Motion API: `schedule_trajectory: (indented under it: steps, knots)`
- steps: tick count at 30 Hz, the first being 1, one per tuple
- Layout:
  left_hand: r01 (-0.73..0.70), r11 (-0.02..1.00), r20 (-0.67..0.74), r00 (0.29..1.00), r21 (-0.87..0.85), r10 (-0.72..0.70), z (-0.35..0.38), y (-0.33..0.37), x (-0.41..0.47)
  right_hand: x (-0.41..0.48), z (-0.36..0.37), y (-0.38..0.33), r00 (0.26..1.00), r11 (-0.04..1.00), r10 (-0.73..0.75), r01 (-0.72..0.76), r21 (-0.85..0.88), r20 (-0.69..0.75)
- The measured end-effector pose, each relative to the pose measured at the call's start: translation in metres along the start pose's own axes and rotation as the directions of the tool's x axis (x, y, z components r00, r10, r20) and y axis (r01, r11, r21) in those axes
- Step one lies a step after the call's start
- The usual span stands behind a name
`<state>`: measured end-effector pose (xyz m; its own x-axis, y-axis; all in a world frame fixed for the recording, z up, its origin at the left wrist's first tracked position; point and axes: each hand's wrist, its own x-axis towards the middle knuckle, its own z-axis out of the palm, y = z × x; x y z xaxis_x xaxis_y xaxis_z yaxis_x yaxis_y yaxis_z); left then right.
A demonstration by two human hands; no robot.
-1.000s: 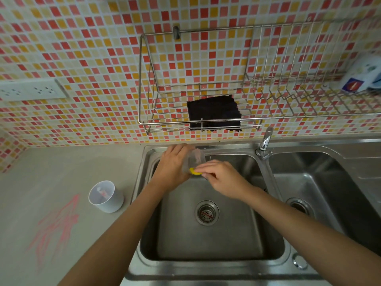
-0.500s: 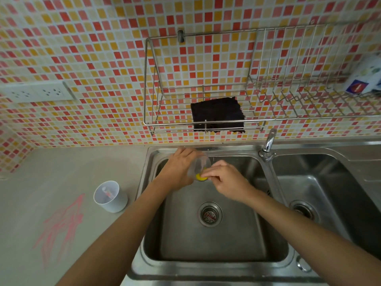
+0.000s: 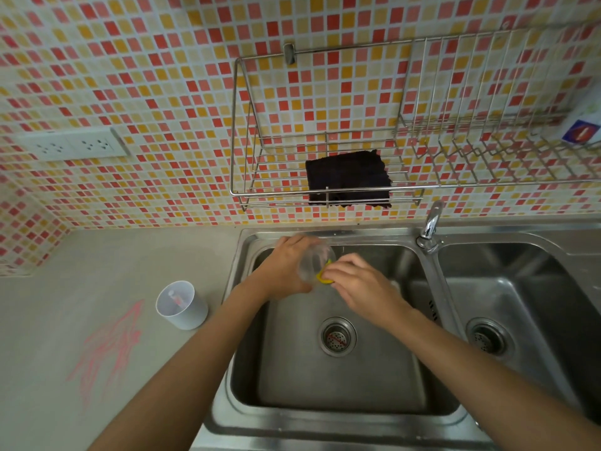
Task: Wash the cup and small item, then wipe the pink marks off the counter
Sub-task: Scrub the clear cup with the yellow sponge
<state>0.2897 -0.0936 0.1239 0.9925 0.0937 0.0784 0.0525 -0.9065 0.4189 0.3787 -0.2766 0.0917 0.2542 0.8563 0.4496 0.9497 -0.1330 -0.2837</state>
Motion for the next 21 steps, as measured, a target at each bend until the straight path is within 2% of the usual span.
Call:
schedule_trajectory:
  steps: [4,8,11,13,14,16,18,20,21]
  knots:
    - [0.085,0.989,-0.090,0.991,-0.124,-0.097,0.004,0.008,-0.005,0.004,0.000,-0.001,0.996,0.996,0.053,-0.047,0.079,-0.077]
    - [0.009,1.000,-0.327,0.945,0.027,0.000,0.010,0.008,0.000,0.012,-0.002,-0.001,0.992,0.972,0.124,-0.122,0.201,0.002]
    - [0.011,0.993,-0.307,0.951,0.115,0.025,0.011,0.006,0.002,0.013,-0.003,-0.003,0.968,0.896,0.239,-0.251,0.367,0.078]
    - [0.024,0.981,-0.275,0.961,0.190,0.030,0.011,0.003,0.003,0.013,-0.001,-0.003,0.960,0.866,0.264,-0.281,0.413,0.098]
    - [0.024,0.980,-0.261,0.965,0.199,0.029,0.011,0.003,0.004,0.014,-0.001,-0.002,0.969,0.895,0.230,-0.247,0.372,0.090]
    - [0.003,0.981,-0.238,0.970,0.193,0.044,0.010,0.004,0.007,0.014,0.001,0.004,0.995,0.991,0.094,-0.097,0.092,0.032]
    - [-0.021,0.980,-0.225,0.972,0.200,0.067,0.011,0.008,0.010,0.012,0.001,0.012,1.000,0.985,0.019,-0.021,-0.174,-0.013]
    - [-0.029,0.982,-0.211,0.975,0.188,0.069,0.012,0.012,0.011,0.005,0.005,0.011,0.998,0.972,0.045,-0.055,-0.229,-0.046]
    - [-0.031,0.983,-0.194,0.979,0.180,0.067,0.013,0.014,0.012,0.001,0.006,0.007,0.994,0.976,0.079,-0.092,-0.197,-0.073]
